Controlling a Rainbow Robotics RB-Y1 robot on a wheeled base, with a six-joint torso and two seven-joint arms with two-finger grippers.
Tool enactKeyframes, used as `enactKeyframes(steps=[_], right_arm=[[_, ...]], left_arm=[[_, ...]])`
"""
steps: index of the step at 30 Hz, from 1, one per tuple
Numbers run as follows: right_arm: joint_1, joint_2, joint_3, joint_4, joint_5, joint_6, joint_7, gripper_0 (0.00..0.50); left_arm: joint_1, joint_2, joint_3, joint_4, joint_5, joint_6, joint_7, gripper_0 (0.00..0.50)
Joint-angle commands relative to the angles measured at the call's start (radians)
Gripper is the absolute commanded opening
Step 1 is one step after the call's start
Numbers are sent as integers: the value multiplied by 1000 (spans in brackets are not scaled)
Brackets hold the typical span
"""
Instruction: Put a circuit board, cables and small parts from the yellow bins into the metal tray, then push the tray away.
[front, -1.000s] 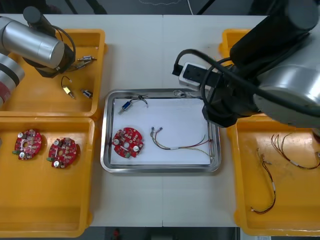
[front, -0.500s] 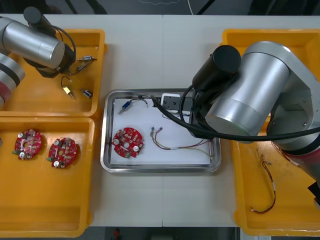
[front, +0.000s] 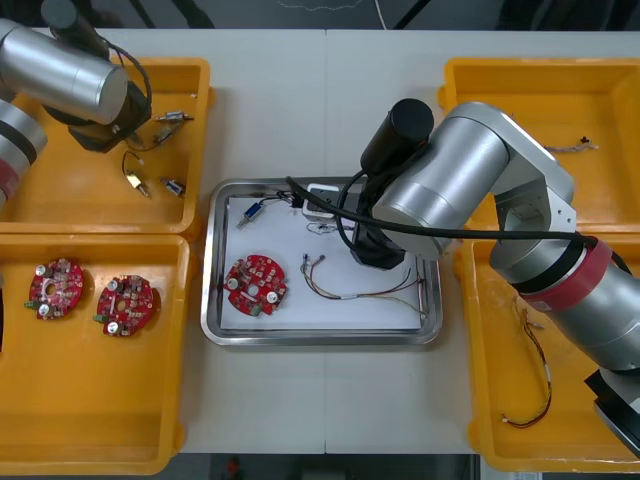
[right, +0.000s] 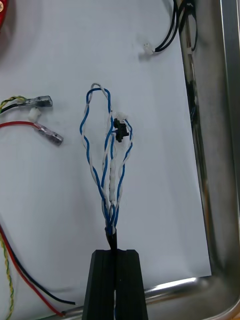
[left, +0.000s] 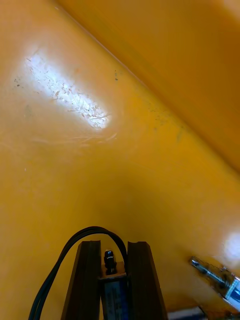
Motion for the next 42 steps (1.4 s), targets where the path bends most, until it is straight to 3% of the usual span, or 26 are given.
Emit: enactKeyframes(steps=[1,6,16,17,19,20,21,22,35,42], right_arm=[[-42,22,13,46,17,-59,61,0],[-40,22,36,78,77,-94,84,0],[-40,32,41,117,80,-117,111,0],[-40,32,41,117,82,-117,113,44],[-40,32,41,117,82,-116,119,229],[-40,32,41,115,83,-113,122,372],[-40,32,41,117,82,-111,124,449],[-40,32,41,117,83,-108,124,493],[-42,32,38,83,85,-88,141,500],[-57,40,36,16,88,30,141,500]], left_arm=[[-38,25,78,-96,-16,69,-78,0],[-40,47,112,-145,-22,129,-107,0],[-40,79,214,-206,-10,272,-236,0],[-40,84,231,-214,-2,288,-249,0],[-40,90,245,-229,9,310,-260,0],[-40,94,253,-240,13,321,-260,0],[-40,97,256,-251,19,330,-262,0],[-40,102,259,-261,21,339,-262,0],[-40,107,290,-330,41,373,-257,0],[-40,104,288,-346,56,373,-246,0]])
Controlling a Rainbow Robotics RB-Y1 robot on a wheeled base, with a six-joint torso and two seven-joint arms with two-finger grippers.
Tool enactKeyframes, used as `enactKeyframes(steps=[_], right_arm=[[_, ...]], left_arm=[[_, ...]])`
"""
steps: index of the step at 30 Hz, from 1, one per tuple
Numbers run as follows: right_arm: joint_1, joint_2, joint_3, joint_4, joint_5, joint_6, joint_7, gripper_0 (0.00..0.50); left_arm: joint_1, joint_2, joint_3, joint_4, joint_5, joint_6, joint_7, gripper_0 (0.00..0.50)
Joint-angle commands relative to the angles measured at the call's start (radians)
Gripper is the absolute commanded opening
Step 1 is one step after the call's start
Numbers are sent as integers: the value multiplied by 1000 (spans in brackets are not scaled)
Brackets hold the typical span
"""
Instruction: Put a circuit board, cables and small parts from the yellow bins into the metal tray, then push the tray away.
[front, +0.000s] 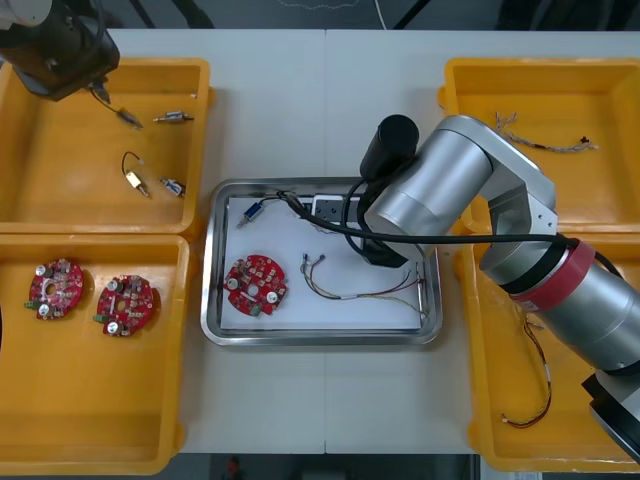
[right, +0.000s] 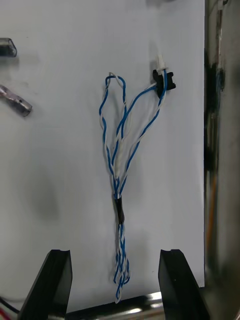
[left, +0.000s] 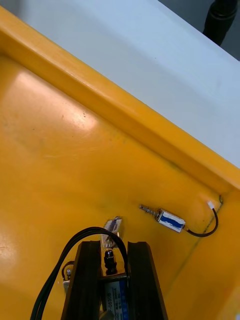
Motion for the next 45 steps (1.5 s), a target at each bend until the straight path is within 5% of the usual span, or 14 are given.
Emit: enactKeyframes(steps=[1,15,27,45], right_arm=[[-57,32,5,-86,9,90,24,500],[-58,73,-50,-206,18,304,5,500],[-57,62,-117,-380,21,352,-49,500],[140,-96,-321,-617,-86,352,-552,500]], left_arm=[[-40,45,26,-44,13,6,35,0],[-34,42,-3,-32,20,-13,38,0],[-20,22,-86,99,24,-198,42,0],[44,14,-103,156,21,-285,-10,0]])
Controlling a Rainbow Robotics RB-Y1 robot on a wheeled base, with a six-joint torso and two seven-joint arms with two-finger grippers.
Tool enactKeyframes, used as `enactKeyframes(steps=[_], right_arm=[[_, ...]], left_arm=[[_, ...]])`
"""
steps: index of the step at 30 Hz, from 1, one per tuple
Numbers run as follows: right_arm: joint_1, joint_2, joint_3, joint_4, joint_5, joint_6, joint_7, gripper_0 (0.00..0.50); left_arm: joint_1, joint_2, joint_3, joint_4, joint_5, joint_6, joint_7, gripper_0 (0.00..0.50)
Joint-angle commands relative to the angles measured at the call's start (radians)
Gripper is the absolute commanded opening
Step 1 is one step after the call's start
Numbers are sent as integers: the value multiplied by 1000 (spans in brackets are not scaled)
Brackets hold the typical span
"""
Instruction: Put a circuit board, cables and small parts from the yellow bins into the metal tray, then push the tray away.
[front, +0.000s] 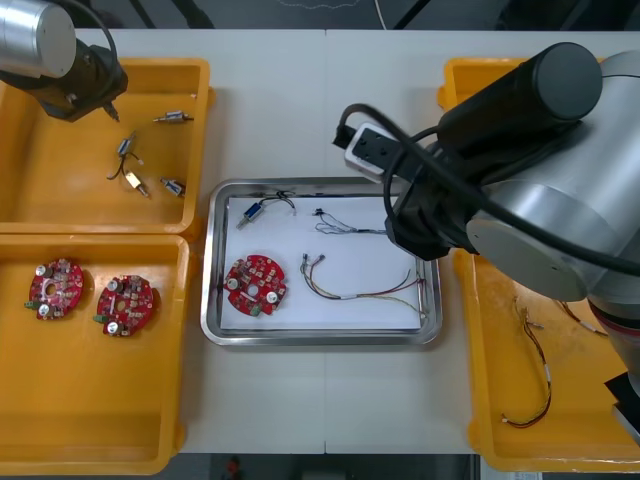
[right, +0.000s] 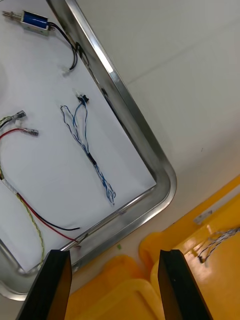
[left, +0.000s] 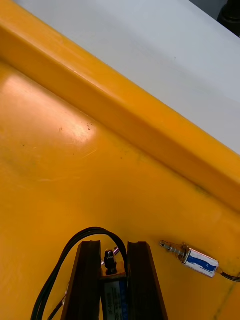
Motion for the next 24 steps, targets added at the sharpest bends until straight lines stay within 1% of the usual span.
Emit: enactKeyframes(steps=[1,7,15,19,24], right_arm=[[63,-53,-117,-36,-67,3,-144,500],[111,-93,-223,-36,-150,3,-317,500],[189,-147,-347,-51,-202,3,-451,500],[240,-177,-420,-65,-211,3,-461,500],[310,-200,-525,-65,-259,3,-469,500]], left_arm=[[22,15,-5,-12,3,-22,-12,0],[29,15,-5,-13,5,-22,-15,0],[27,16,-5,-24,8,-16,-16,0],[15,21,4,-68,7,57,-21,0],[15,28,24,-153,10,163,-22,0]])
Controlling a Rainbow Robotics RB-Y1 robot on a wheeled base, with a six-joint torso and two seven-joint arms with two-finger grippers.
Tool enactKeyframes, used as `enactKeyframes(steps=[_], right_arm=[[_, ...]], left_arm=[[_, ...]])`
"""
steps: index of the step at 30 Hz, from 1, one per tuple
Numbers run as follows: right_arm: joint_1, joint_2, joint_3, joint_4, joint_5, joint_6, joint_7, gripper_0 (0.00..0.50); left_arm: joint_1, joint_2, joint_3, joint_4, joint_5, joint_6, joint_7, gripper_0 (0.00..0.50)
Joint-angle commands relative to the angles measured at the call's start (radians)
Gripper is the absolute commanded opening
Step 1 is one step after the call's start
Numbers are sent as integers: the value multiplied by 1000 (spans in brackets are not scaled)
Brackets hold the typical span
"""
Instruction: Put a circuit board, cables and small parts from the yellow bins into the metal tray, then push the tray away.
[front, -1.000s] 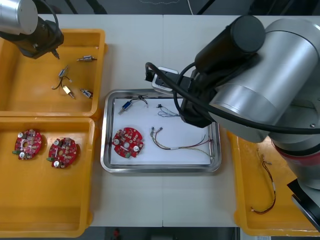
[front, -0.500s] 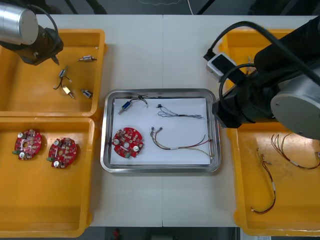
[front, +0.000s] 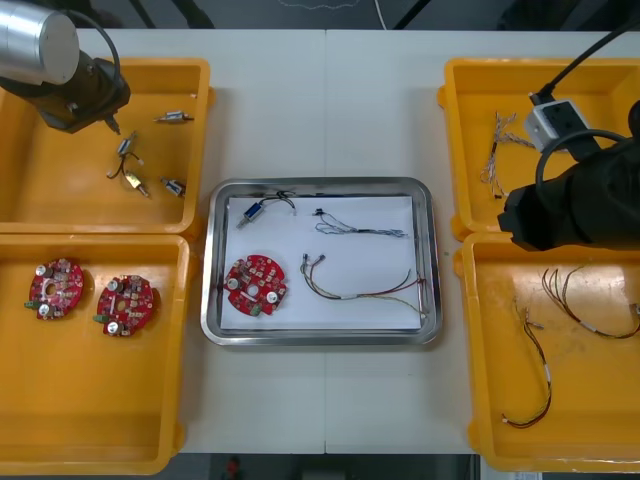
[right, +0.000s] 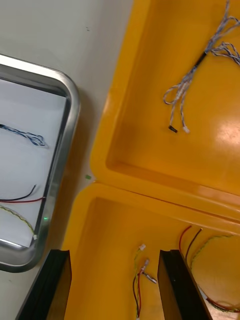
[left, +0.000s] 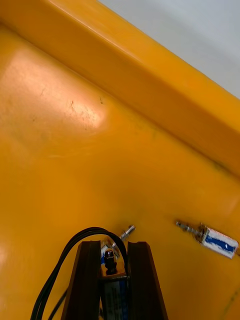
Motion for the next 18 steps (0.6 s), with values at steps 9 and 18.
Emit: enactKeyframes(steps=[9,18], right_arm=[[207,-79,-309,-35,-139,3,-44,500],[288,-95,-363,-35,-111,3,-45,500]], left_arm=[[-9,34,50,-282,26,288,-21,0],[-9,5,54,-496,71,491,5,0]])
